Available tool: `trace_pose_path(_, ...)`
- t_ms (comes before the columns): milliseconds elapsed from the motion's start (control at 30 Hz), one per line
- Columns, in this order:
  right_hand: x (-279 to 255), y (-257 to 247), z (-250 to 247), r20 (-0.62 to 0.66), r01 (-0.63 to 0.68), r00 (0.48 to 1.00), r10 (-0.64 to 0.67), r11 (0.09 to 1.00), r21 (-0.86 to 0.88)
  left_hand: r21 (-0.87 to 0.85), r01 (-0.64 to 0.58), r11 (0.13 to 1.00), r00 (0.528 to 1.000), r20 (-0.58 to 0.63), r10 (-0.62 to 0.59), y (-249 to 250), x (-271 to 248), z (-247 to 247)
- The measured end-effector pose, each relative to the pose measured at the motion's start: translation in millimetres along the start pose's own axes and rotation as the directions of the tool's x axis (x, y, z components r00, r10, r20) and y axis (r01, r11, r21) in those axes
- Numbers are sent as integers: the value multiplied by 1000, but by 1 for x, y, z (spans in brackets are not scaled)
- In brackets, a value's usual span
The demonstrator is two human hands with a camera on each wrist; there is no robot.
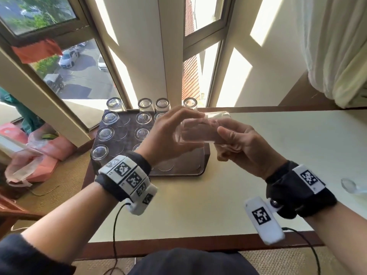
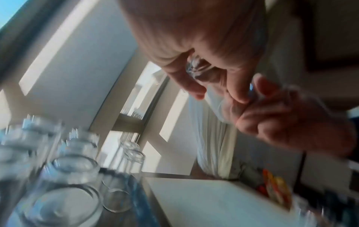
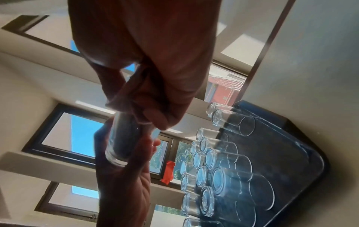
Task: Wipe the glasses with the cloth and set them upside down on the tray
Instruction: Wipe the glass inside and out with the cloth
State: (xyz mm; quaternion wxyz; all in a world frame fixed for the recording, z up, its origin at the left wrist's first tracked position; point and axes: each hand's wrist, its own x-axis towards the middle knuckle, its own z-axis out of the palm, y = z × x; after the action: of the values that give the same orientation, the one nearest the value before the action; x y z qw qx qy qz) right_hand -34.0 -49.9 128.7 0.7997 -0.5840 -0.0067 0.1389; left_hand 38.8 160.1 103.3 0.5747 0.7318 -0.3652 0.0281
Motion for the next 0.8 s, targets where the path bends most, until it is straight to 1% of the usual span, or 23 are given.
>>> trace_pose_path(33,0,-1,0,-13,21,1000,-21,1000,11,39,-28,999,1000,9,27,-1,1,0)
trace_pose_path(67,0,-3,2,-37,62,997,-62,998,-1,3,48,999,999,21,-48,-1,3,1)
trace_pose_path(100,1,-6,4,-70,111,991,-114,992,-52,-124,187,975,982,19,-186,3,5,2)
trace_pose_path(133,1,-8,5,-100,158,980,-172,978,-136,-308,328,893,944,72,-322,7,6,3)
trace_pose_path(167,1,-8,6,-108,192,969,-221,954,-230,-467,446,764,890,145,-432,8,6,4)
trace_pose_path(200,2,-8,7,-93,208,965,-245,932,-298,-535,506,677,850,175,-497,9,6,4)
trace_pose_path(233,3,-7,8,-72,203,969,-238,925,-321,-559,521,645,835,176,-522,11,5,3)
trace_pose_path(267,4,-6,9,-59,184,976,-211,936,-300,-535,502,679,846,142,-514,12,5,2)
trace_pose_path(300,4,-4,9,-51,161,983,-179,954,-252,-469,462,752,872,89,-481,12,4,1)
trace_pose_path(333,4,-2,9,-39,134,989,-145,971,-196,-382,411,828,905,57,-423,13,3,-1)
trace_pose_path(367,3,0,9,-25,103,994,-108,984,-143,-295,359,885,931,50,-361,11,1,-2)
trace_pose_path(433,1,4,8,9,63,998,-62,998,-32,-111,214,971,977,31,-211,6,-3,-4)
trace_pose_path(467,-1,6,8,35,44,998,-45,999,26,-1,121,993,993,8,-121,6,-4,-5)
trace_pose_path(500,-2,8,6,63,30,997,-35,996,86,118,19,993,1000,0,-19,6,-5,-6)
trace_pose_path(533,-3,9,4,76,22,997,-33,991,136,217,-75,973,997,18,73,7,-4,-7)
trace_pose_path(567,-4,10,2,79,16,996,-29,986,167,286,-146,947,989,43,140,9,-3,-7)
trace_pose_path(600,-5,12,-1,56,10,998,-21,983,184,323,-188,928,982,67,176,11,-2,-7)
trace_pose_path(633,-6,15,-5,9,0,1000,-1,984,178,335,-207,919,978,93,187,11,-1,-7)
trace_pose_path(667,-8,17,-11,-70,-7,997,17,988,153,329,-202,922,978,117,173,11,1,-7)
trace_pose_path(700,-13,20,-18,-186,-9,982,29,994,108,311,-175,934,980,143,136,9,3,-9)
trace_pose_path(733,-20,24,-25,-311,-13,950,27,999,48,292,-127,948,982,172,78,8,5,-10)
trace_pose_path(767,-28,31,-37,-425,-37,905,26,999,-18,285,-65,956,979,202,7,5,8,-12)
trace_pose_path(800,-40,37,-48,-514,-90,857,32,992,-89,303,6,953,970,231,-79,2,10,-12)
